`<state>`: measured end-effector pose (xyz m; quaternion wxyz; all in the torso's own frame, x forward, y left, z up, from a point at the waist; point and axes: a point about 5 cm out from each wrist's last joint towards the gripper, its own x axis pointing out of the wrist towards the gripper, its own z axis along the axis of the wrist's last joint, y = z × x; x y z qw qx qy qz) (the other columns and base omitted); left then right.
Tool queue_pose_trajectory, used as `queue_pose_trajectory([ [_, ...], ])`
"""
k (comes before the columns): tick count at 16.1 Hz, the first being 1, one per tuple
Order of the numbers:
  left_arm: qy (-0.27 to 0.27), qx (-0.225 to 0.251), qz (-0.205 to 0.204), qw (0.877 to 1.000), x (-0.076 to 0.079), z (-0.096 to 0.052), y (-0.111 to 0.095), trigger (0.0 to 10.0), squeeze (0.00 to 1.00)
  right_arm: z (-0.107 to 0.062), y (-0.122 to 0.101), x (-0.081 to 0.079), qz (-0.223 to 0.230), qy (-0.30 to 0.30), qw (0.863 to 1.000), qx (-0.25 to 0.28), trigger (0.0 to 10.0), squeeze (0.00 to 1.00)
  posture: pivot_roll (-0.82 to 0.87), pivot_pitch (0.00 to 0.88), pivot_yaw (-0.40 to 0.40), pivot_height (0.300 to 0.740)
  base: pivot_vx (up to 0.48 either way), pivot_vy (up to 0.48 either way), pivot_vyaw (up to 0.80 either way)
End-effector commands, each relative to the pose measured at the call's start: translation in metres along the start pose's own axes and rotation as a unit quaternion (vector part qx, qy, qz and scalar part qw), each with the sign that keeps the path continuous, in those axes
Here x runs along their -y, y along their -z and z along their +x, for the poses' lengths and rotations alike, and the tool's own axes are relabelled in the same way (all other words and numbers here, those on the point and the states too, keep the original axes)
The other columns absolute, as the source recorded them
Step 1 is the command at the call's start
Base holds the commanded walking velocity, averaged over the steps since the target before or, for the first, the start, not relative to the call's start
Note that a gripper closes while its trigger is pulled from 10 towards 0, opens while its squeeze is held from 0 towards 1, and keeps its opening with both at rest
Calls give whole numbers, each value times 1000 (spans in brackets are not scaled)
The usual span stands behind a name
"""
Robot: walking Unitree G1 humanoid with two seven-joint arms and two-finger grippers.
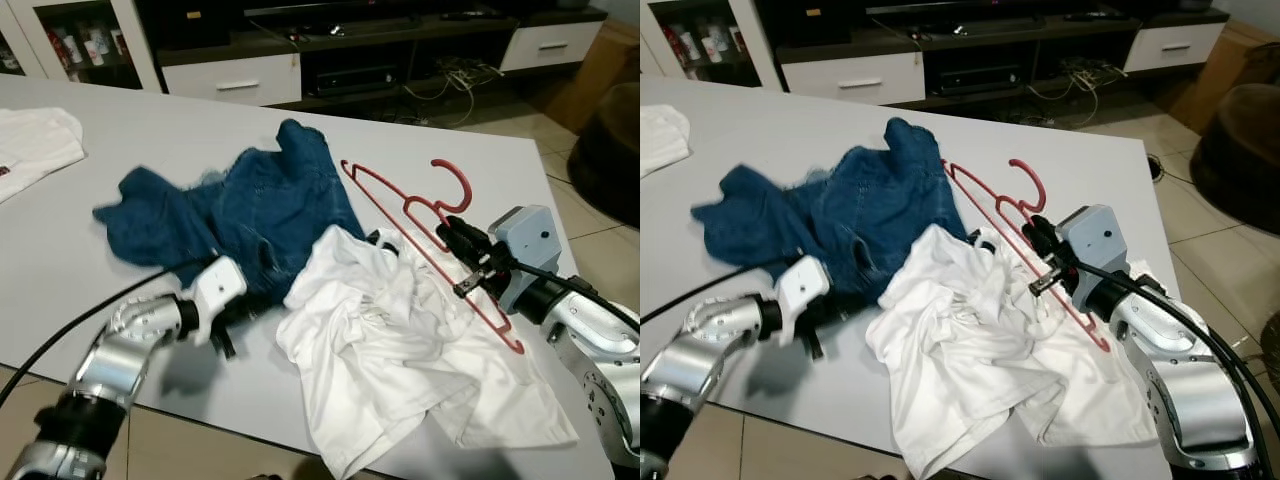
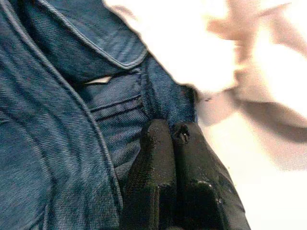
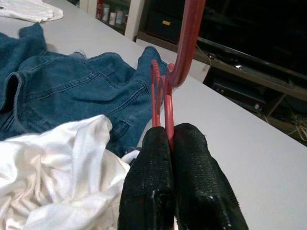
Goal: Hang hanger
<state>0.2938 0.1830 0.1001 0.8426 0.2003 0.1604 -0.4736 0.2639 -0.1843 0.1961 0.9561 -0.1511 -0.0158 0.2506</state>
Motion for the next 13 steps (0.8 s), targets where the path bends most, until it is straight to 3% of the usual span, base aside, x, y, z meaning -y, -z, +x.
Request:
queue_pose_trajectory([
  [1, 59, -27, -20, 998, 20, 7, 14, 0, 0, -1, -2, 2, 2, 0, 1000, 3, 10000, 0, 9, 100, 18, 740, 0, 0, 0],
  [3, 51, -17, -2, 999, 21, 9, 10, 0, 0, -1, -2, 3, 2, 0, 1000, 3, 10000, 0, 10, 102, 16, 740, 0, 0, 0],
  [5, -19, 12, 20, 1000, 4, 9, -1, 0, 0, -1, -2, 3, 2, 0, 1000, 3, 10000, 0, 10, 102, 14, 740, 0, 0, 0],
  [6, -79, 45, 28, 995, -12, 5, -13, 0, 0, 0, -2, 3, 2, 0, 1000, 3, 10000, 0, 11, 101, 14, 740, 0, 0, 0],
  [7, -104, 66, 30, 992, -19, 2, -20, 0, 0, 0, -2, 3, 2, 0, 1000, 3, 10000, 0, 11, 100, 13, 740, 0, 0, 0],
  [9, -174, 149, 24, 973, -39, -8, -46, 0, 0, 0, -2, 3, 2, 1, 1000, 4, 10000, 0, 12, 99, 12, 740, 0, 0, 0],
  [12, -198, 218, -6, 956, -48, -14, -61, 0, 0, 0, -2, 2, 3, 3, 1000, 5, 10000, 0, 11, 95, 14, 740, 0, 0, 0],
  [13, -197, 218, 1, 956, -49, -14, -61, 0, 0, 1, -2, 2, 3, 3, 1000, 5, 10000, 0, 11, 91, 18, 740, 0, 0, 0],
])
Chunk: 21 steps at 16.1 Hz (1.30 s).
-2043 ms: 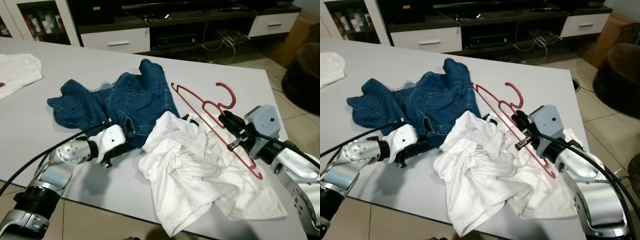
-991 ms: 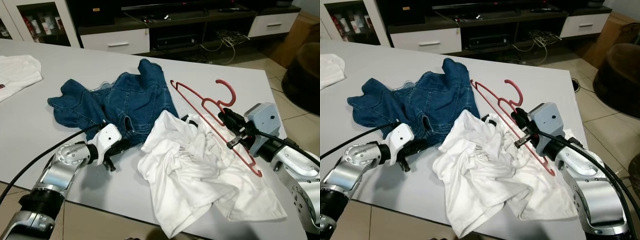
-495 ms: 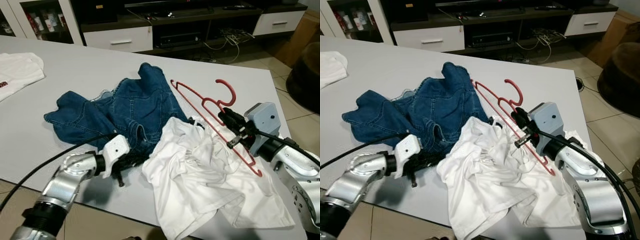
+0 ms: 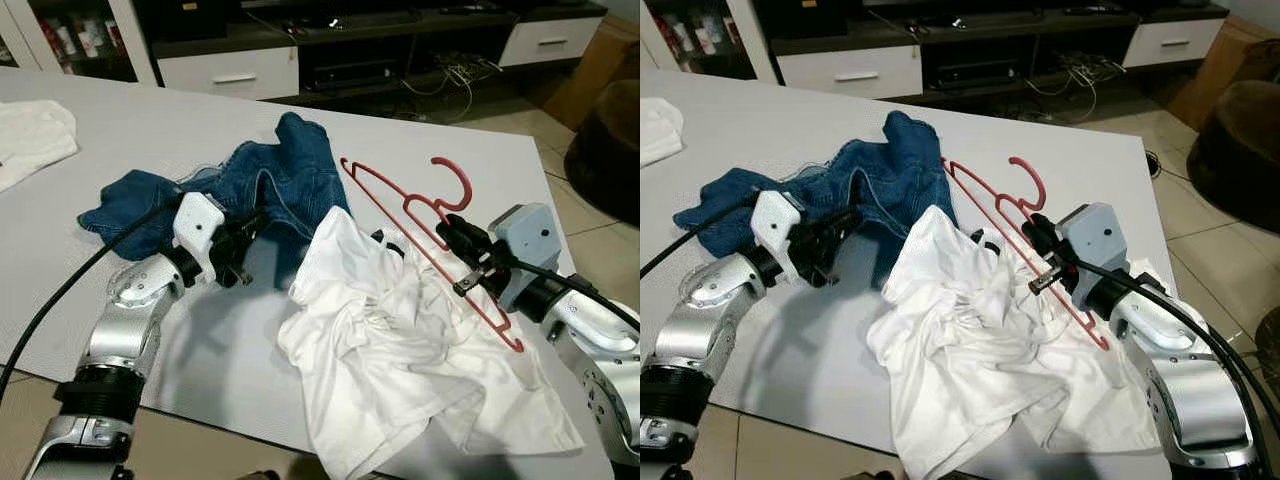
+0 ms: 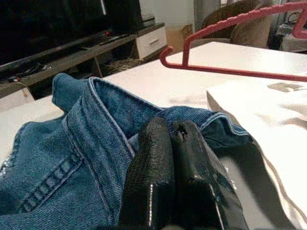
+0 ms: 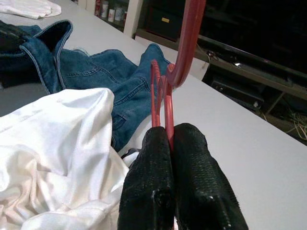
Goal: Hang hanger
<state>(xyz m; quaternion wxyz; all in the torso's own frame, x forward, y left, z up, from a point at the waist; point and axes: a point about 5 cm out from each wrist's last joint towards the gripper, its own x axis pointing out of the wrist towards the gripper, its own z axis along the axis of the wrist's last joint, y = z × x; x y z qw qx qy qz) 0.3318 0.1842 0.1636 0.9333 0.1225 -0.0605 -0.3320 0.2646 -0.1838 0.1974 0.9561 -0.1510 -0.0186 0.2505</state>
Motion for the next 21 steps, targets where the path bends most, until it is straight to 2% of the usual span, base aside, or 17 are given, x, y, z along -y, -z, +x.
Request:
queue_pose_trajectory([
  [1, -3, 10, 8, 1000, -5, 0, -4, 0, 0, 0, -1, 1, 4, 3, 1000, 3, 10000, 0, 11, 90, 21, 740, 0, 0, 0],
  [3, -3, 16, 12, 1000, -8, -2, -7, 0, 0, -1, 0, 1, 3, 4, 1000, 2, 10000, 0, 10, 91, 20, 740, 0, 0, 0],
  [4, 5, 3, 9, 1000, -13, -5, -7, 0, 0, -3, -1, 3, -4, 2, 1000, 0, 10000, 0, 10, 91, 20, 740, 0, 0, 0],
  [5, 40, -36, 15, 998, -13, -9, -1, 0, 0, -7, -2, 7, -16, -1, 1000, -2, 10000, 0, 11, 89, 22, 740, 0, 0, 0],
  [6, 59, -55, 19, 997, -12, -12, 3, 0, 0, -10, -3, 9, -23, -5, 1000, -1, 10000, 0, 11, 89, 22, 740, 0, 0, 0],
  [8, 95, -96, 42, 990, -13, -18, 9, 0, 0, -22, -17, 14, -54, -39, 998, 19, 10000, 0, 5, 87, 27, 740, 0, 0, 0],
  [9, 99, -107, 63, 987, -15, -17, 8, 0, 0, -31, -27, 12, -77, -79, 993, 29, 10000, 0, 2, 86, 27, 740, 0, 0, 0],
  [11, 114, -127, 88, 981, -16, -15, 9, 0, 0, -37, -34, 7, -87, -117, 989, 33, 10000, 0, -8, 83, 28, 740, 0, 0, 0],
  [13, 128, -131, 94, 979, -16, -12, 8, 0, 0, -38, -37, -4, -78, -153, 984, 42, 10000, 0, -9, 81, 25, 740, 0, 0, 0],
  [15, 136, -117, 98, 979, -20, -5, -2, 0, 0, -39, -37, -26, -69, -213, 973, 46, 10000, 0, -8, 78, 25, 740, 0, 0, 0],
  [17, 134, -95, 92, 982, -27, 3, -15, 0, 0, -38, -32, -38, -61, -244, 967, 39, 10000, 0, -8, 71, 25, 740, 0, 0, 0],
  [19, 145, -79, 94, 982, -27, 6, -23, 0, 0, -32, -27, -39, -75, -235, 969, 27, 10000, 0, -9, 66, 27, 740, 0, 0, 0],
  [21, 163, -82, 109, 977, -25, 6, -23, 0, 0, -19, -21, -30, -95, -182, 979, 10, 10000, 0, -8, 63, 28, 740, 0, 0, 0],
])
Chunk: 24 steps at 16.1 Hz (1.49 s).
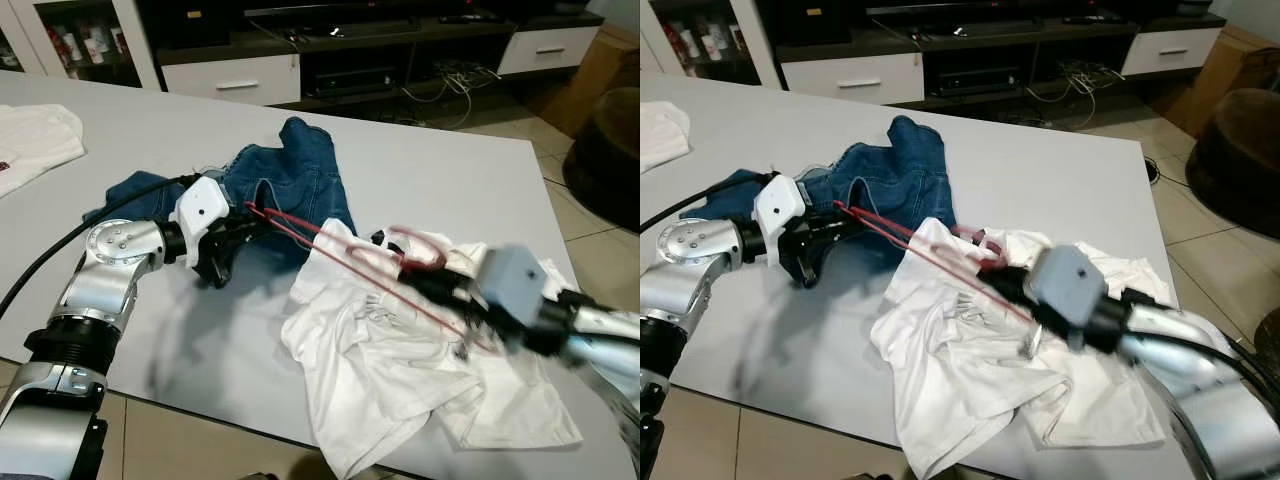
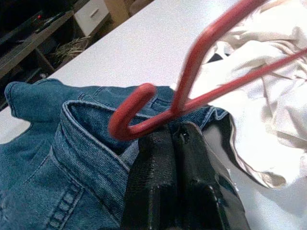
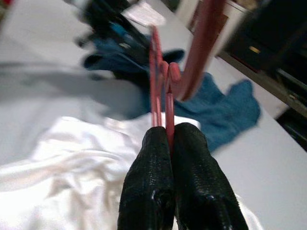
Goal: Hang hanger
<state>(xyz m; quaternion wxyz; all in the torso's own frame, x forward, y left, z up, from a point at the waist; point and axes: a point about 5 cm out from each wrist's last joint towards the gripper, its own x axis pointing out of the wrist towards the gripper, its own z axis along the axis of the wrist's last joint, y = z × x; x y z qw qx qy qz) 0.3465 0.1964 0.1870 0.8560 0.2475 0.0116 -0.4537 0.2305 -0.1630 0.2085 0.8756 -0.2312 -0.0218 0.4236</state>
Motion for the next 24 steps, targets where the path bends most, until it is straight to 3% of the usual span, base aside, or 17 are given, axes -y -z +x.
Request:
queue_pose_trajectory([
  [1, 12, 2, 19, 1000, 0, -1, -4, 0, 0, 1, 1, 3, -13, 10, 1000, -10, 10000, 0, -7, 63, 27, 740, 0, 0, 0],
  [6, 13, -22, 39, 999, -1, -11, 2, 0, 0, -14, 14, 8, -46, -9, 997, -56, 10000, 0, 5, 65, 17, 740, 0, 0, 0],
  [7, 13, -27, 42, 999, -1, -13, 3, 431, 0, -18, 14, 11, -54, -13, 997, -62, 10000, 0, 5, 65, 17, 740, 0, 0, 0],
  [8, 14, -28, 44, 999, -1, -13, 4, 2902, 0, -19, 14, 12, -61, -17, 996, -66, 10000, 0, 4, 64, 18, 740, 0, 0, 0],
  [9, 15, -29, 47, 998, 0, -13, 4, 9294, 0, -20, 14, 14, -68, -23, 995, -69, 10000, 0, 5, 63, 16, 740, 0, 0, 0],
  [12, 15, -29, 48, 998, 3, -11, 5, 10000, 0, -16, 12, 11, -70, -39, 995, -62, 10000, 0, 9, 64, 14, 740, 0, 0, 0],
  [15, 30, -27, 33, 999, 18, -5, 9, 10000, 0, 9, 22, -4, -108, -65, 989, -77, 10000, 0, 10, 67, 18, 740, 0, 0, 0],
  [16, 62, -35, 39, 997, 36, -4, 14, 10000, 0, 30, 29, -6, -133, -41, 986, -92, 10000, 0, 20, 70, 16, 740, 0, 0, 0],
  [19, 73, -47, 50, 995, 44, -5, 18, 10000, 0, 39, 28, -8, -137, -37, 986, -88, 10000, 0, 25, 72, 14, 740, 0, 0, 0],
  [21, 81, -52, 64, 993, 52, -5, 15, 10000, 0, 57, 26, -3, -154, 6, 985, -80, 10000, 0, 31, 75, 9, 740, 0, 0, 0],
  [24, 74, -43, 82, 993, 54, -5, 6, 10000, 0, 69, 22, 2, -160, 40, 984, -60, 10000, 0, 25, 76, 6, 740, 0, 0, 0],
])
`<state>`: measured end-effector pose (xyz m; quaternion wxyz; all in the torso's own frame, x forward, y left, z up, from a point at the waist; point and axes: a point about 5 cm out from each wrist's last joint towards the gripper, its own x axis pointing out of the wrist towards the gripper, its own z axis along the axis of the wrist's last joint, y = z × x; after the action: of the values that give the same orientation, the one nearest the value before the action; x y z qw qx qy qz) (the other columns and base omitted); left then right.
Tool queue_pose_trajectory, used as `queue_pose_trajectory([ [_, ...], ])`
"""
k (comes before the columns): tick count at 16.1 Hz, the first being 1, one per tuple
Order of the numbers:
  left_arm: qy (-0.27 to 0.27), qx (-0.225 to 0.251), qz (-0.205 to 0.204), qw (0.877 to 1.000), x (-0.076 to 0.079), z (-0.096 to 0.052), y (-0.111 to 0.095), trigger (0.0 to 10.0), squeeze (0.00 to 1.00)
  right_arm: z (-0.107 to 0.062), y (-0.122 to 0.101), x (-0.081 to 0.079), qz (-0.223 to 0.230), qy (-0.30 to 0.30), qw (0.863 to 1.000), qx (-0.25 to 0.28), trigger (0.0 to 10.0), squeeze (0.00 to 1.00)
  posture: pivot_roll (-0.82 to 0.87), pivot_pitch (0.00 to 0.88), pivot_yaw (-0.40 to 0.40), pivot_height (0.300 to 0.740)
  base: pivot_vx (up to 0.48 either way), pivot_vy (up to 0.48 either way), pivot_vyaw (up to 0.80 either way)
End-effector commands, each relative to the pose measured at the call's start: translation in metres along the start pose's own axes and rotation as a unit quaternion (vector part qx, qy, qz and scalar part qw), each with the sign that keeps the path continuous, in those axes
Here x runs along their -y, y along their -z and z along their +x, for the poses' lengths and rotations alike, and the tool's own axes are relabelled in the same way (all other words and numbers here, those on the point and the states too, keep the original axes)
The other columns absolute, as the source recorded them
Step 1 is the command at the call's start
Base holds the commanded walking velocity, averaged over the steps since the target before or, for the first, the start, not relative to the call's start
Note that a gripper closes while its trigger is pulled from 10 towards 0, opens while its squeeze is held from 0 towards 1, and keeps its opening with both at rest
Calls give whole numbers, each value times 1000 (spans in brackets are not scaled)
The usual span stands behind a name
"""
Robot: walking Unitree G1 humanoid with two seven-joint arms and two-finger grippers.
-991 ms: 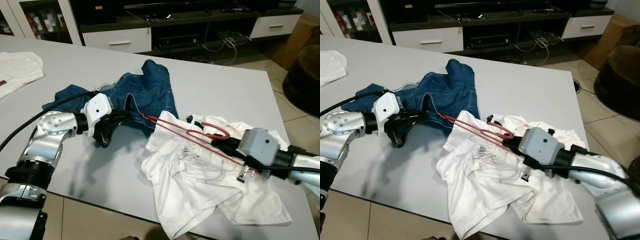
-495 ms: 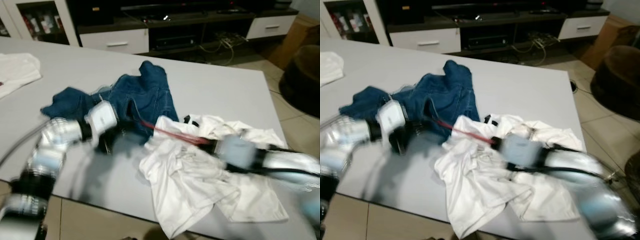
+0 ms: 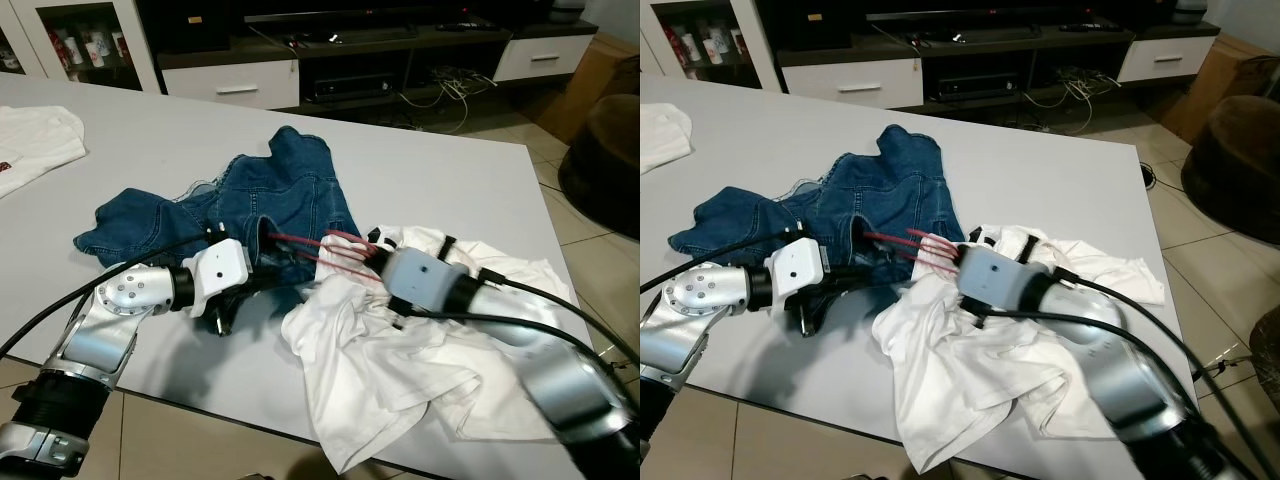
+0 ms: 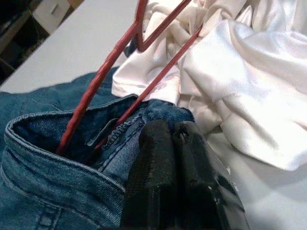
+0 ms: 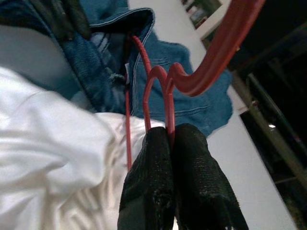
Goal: Hang hanger
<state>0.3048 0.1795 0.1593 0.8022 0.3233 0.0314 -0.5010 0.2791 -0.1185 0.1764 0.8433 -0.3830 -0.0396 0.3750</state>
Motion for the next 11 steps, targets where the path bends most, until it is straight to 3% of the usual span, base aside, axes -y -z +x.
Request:
queue_pose_trajectory([
  [1, 2, -2, 21, 1000, 0, 0, -4, 10000, 0, 1, 0, 3, -12, 8, 1000, 1, 10000, 0, 24, 78, 4, 740, 0, 0, 0],
  [4, -24, 9, 65, 998, -10, 2, -19, 10000, 0, 13, -8, -9, -11, -18, 999, 24, 10000, 0, 20, 78, 0, 740, 0, 0, 0],
  [6, -33, 24, 67, 997, -13, 2, -26, 10000, 0, 26, -13, -8, 12, 10, 999, 37, 10000, 0, 22, 77, -1, 740, 0, 0, 0],
  [8, -27, 32, 68, 997, -10, 4, -30, 10000, 0, 34, -17, -3, 35, 49, 997, 43, 10000, 0, 23, 76, 0, 740, 0, 0, 0],
  [11, -17, 38, 66, 997, -1, 6, -31, 10000, 0, 39, -11, 21, 95, 139, 985, 33, 10000, 0, 30, 73, -2, 740, 0, 0, 0],
])
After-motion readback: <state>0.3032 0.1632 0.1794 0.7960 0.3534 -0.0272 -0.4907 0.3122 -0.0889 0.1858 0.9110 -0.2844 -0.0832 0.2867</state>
